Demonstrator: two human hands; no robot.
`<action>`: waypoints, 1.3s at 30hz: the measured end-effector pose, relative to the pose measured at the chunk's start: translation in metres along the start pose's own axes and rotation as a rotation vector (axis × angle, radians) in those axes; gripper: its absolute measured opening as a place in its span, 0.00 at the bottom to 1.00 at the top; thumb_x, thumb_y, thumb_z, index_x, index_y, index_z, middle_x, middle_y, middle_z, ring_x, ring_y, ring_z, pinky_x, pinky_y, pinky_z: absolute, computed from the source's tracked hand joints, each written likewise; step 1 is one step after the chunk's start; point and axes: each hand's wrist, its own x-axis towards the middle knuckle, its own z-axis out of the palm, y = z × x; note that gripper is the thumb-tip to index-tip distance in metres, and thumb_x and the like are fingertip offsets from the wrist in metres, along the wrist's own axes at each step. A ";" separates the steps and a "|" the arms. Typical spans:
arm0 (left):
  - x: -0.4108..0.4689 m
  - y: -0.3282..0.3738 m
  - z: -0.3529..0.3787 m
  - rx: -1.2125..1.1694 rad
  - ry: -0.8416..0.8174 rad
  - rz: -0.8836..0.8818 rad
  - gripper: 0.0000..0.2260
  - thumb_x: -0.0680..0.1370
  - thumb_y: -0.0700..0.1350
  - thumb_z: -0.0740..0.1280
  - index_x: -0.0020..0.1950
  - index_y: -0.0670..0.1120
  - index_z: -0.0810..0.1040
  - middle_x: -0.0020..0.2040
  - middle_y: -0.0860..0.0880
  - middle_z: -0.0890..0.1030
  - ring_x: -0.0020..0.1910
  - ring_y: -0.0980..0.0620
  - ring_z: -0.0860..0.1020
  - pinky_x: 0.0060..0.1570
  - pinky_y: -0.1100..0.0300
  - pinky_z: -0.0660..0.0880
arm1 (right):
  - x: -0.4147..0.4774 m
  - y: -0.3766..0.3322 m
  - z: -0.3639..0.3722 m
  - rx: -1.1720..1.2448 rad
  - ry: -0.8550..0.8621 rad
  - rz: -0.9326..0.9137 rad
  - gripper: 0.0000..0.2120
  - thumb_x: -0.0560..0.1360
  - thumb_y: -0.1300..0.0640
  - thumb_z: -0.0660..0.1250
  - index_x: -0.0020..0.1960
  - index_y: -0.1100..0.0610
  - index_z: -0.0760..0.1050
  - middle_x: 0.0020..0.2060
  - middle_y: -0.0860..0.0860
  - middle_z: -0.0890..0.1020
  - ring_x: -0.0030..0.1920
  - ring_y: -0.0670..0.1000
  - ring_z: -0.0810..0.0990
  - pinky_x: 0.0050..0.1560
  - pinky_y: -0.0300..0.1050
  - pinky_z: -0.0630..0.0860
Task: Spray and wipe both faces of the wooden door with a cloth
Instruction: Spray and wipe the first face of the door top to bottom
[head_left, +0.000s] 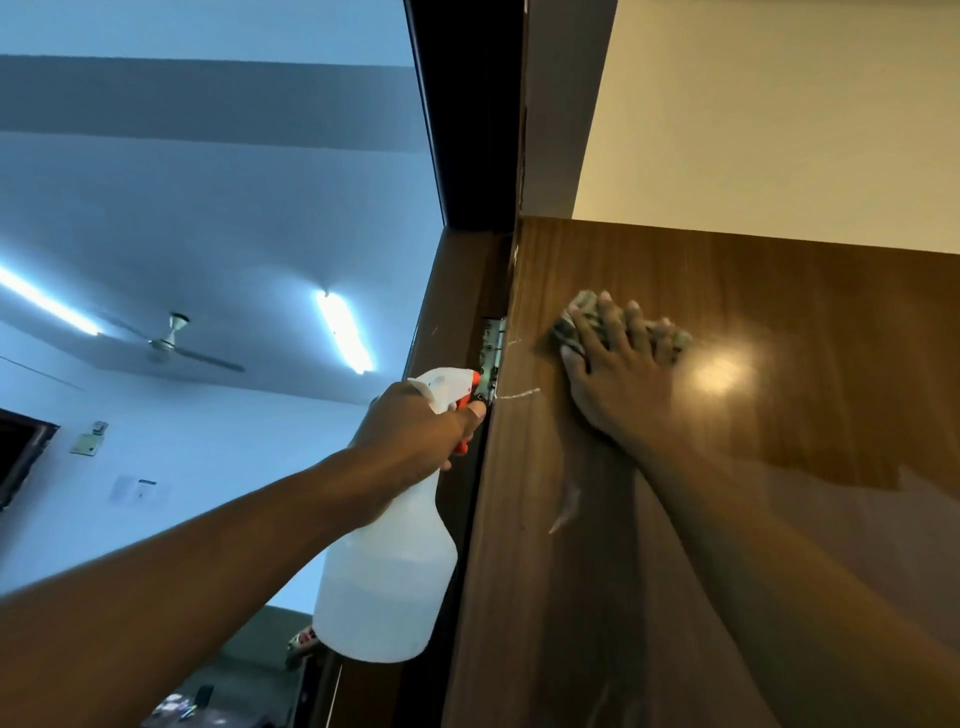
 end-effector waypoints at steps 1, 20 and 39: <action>0.001 -0.001 -0.003 -0.001 0.009 -0.003 0.20 0.74 0.55 0.67 0.59 0.43 0.73 0.48 0.44 0.80 0.42 0.48 0.80 0.45 0.56 0.80 | 0.012 -0.017 0.001 0.010 -0.003 -0.011 0.28 0.83 0.37 0.44 0.81 0.43 0.49 0.82 0.50 0.49 0.81 0.56 0.45 0.78 0.62 0.36; -0.016 -0.008 -0.013 -0.012 0.021 -0.030 0.19 0.74 0.56 0.67 0.58 0.44 0.74 0.46 0.45 0.81 0.42 0.49 0.81 0.46 0.55 0.80 | -0.030 -0.056 0.010 0.025 0.016 -0.077 0.28 0.83 0.37 0.45 0.81 0.42 0.52 0.82 0.51 0.53 0.81 0.58 0.48 0.78 0.64 0.41; -0.042 0.002 0.040 -0.027 -0.053 -0.073 0.19 0.73 0.58 0.67 0.57 0.46 0.76 0.47 0.45 0.82 0.42 0.48 0.81 0.48 0.50 0.81 | -0.108 -0.012 0.014 0.018 0.018 -0.124 0.28 0.82 0.37 0.49 0.80 0.43 0.56 0.81 0.52 0.54 0.81 0.59 0.48 0.78 0.64 0.41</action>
